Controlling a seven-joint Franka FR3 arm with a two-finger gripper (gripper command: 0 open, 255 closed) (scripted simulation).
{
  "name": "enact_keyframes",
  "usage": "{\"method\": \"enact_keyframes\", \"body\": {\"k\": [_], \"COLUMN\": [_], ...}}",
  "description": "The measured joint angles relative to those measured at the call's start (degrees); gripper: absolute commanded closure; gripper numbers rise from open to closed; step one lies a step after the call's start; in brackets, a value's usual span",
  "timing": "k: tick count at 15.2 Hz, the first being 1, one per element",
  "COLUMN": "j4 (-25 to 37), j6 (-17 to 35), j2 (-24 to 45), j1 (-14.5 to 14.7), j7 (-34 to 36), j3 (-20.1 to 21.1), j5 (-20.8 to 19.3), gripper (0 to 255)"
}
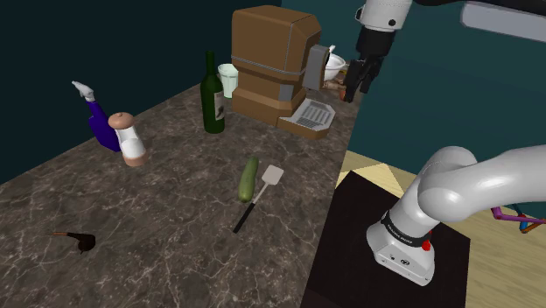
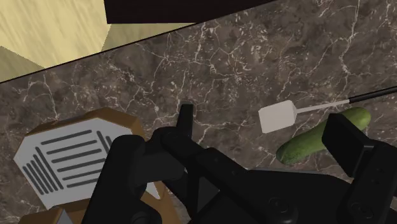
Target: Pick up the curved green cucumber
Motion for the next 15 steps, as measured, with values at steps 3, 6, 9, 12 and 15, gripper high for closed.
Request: {"method": "enact_keyframes", "body": {"k": [3,6,9,12,15], "j4": [-1.9,-5.6,-8.6,-11.7,-13.4], "j6": [1.9,6.9,12.5,18.9,24.9], "j2": [-0.2,0.4,2.1,4.4,7.5], "j1": [-0.1,-0.5,-0.7,-1.0,-1.1], "j7": [2.5,7.6,13.4,18.7,24.4], "j3": [1.3,3.7,6.8,9.8,13.1], "j5": [1.3,3.7,6.6,9.2,11.7], "gripper": [0,0,0,0,0]}}
